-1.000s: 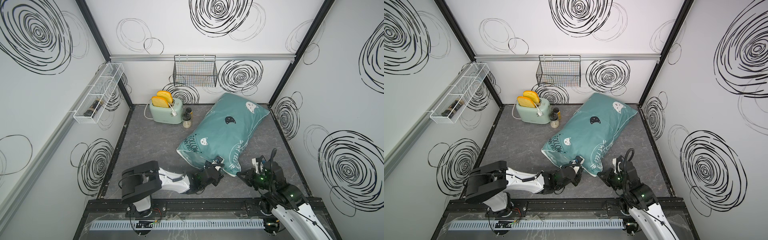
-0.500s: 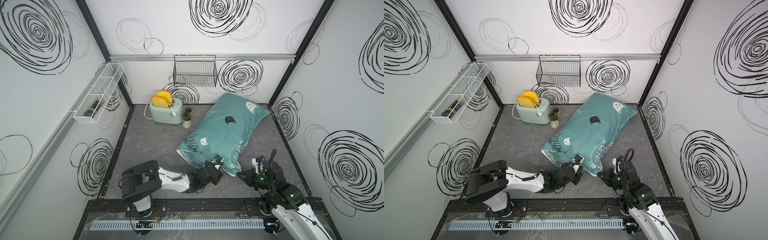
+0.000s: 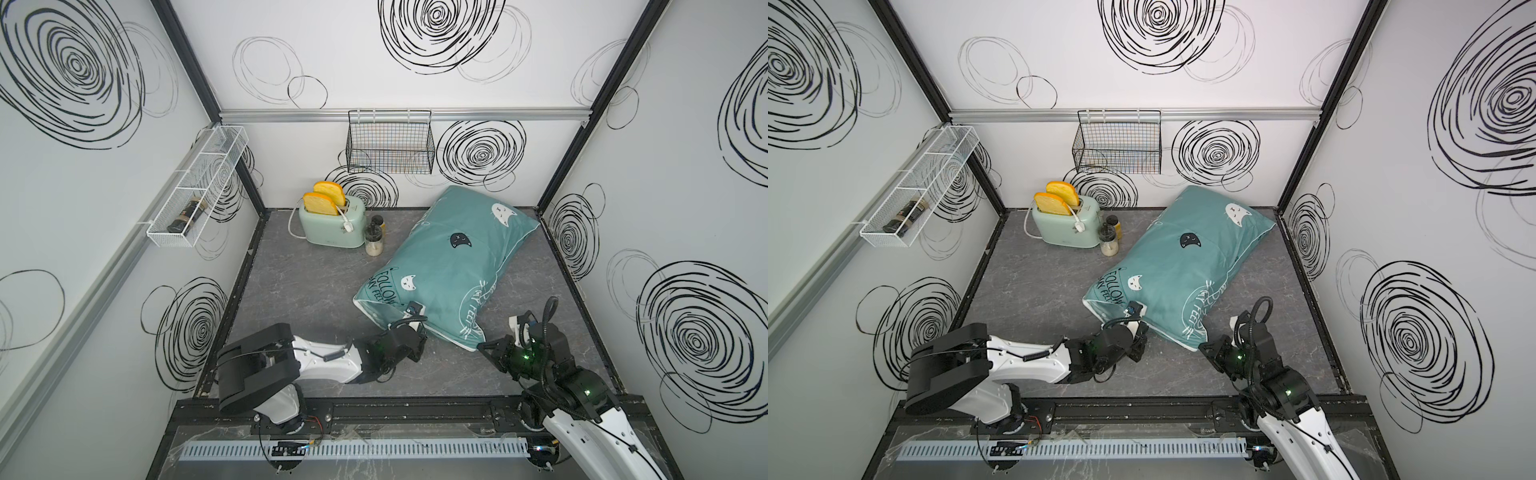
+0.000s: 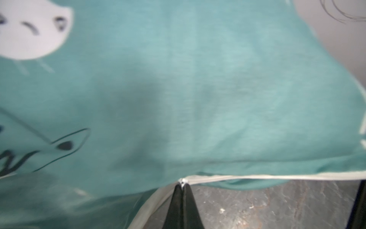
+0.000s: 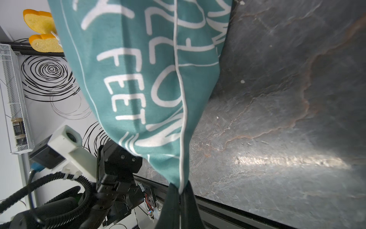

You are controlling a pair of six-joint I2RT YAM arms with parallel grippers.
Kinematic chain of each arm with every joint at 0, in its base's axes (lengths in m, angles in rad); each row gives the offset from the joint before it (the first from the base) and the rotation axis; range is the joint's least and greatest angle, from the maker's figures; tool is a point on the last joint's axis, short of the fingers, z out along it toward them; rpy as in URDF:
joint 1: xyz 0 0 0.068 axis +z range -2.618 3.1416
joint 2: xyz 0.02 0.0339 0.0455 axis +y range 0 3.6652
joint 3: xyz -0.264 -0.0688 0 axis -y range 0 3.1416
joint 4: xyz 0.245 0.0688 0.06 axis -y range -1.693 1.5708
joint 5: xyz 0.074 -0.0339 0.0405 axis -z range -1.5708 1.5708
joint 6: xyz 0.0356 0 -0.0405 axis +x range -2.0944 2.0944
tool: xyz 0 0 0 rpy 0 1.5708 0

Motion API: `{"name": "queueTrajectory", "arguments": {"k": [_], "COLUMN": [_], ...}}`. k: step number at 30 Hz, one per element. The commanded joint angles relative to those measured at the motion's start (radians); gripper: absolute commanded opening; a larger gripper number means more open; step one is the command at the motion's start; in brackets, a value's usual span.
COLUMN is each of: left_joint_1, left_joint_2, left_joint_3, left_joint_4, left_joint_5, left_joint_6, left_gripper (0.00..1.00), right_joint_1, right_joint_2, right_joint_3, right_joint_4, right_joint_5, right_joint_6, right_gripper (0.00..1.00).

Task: Zip up pillowcases
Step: Zip the zipper on the pillowcase, then reset both arms

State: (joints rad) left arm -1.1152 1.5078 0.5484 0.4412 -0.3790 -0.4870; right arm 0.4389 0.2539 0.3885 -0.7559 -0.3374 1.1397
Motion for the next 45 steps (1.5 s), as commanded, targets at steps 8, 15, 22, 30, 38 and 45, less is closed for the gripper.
{"name": "queueTrajectory", "arguments": {"k": [8, 15, 22, 30, 38, 45], "left_joint_1": [0.327, 0.597, 0.729, 0.796, 1.06, 1.081], "left_joint_2": [-0.15, -0.233, -0.333, -0.519, -0.436, -0.247], "left_joint_3": [-0.121, -0.146, -0.162, -0.132, -0.147, -0.388], "left_joint_4": [-0.172, -0.209, -0.226, -0.318, -0.021, 0.738], "left_joint_5": [-0.045, 0.028, 0.069, -0.089, -0.275, -0.084], "left_joint_6": [-0.136, -0.13, -0.114, -0.096, 0.116, 0.347], "left_gripper": [0.0, 0.0, 0.23, 0.96, 0.96, 0.96], "right_joint_1": [0.006, 0.006, 0.006, 0.003, -0.369, -0.509], "right_joint_2": [0.02, 0.07, 0.136, 0.329, 0.646, 1.069], "right_joint_3": [0.078, 0.122, 0.165, 0.294, 0.142, -0.006], "right_joint_4": [-0.068, -0.086, -0.077, 0.014, 0.724, 1.384], "right_joint_5": [0.117, 0.181, 0.233, 0.612, 0.847, 0.659], "right_joint_6": [-0.009, -0.035, -0.087, -0.296, -0.676, -0.844], "right_gripper": [0.0, 0.0, 0.13, 0.98, 0.98, 0.98]}}
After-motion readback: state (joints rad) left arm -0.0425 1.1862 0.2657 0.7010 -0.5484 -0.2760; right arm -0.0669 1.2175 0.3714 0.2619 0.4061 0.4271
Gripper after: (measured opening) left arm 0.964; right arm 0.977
